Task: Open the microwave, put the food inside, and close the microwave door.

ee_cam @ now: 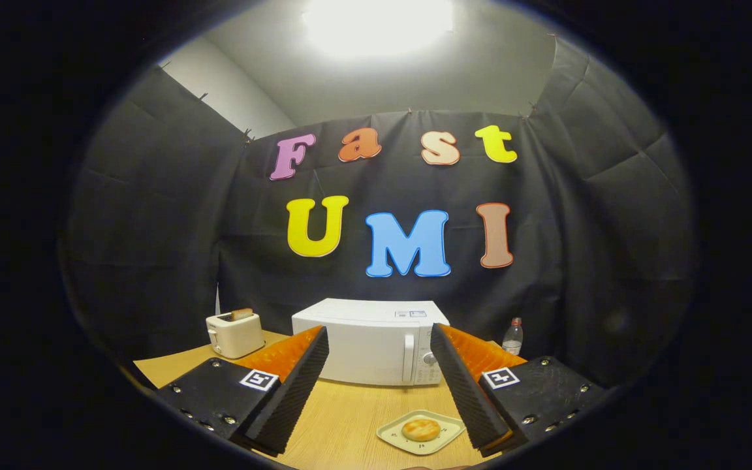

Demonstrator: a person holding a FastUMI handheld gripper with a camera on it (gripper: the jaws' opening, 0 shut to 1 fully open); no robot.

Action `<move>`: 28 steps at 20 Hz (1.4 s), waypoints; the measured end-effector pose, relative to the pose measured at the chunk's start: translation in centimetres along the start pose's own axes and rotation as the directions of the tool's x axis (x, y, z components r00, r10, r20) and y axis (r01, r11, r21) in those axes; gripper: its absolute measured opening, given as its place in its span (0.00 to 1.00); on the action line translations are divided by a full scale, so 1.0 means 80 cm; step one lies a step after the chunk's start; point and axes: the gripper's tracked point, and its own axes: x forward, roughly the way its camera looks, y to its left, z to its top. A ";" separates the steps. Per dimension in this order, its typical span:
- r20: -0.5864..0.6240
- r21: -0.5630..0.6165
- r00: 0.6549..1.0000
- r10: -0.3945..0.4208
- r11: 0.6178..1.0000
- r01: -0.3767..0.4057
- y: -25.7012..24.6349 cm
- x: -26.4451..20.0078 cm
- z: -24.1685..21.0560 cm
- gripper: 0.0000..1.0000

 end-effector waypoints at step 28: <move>-0.181 0.053 0.981 -0.076 0.995 0.087 -0.083 0.353 -0.278 0.81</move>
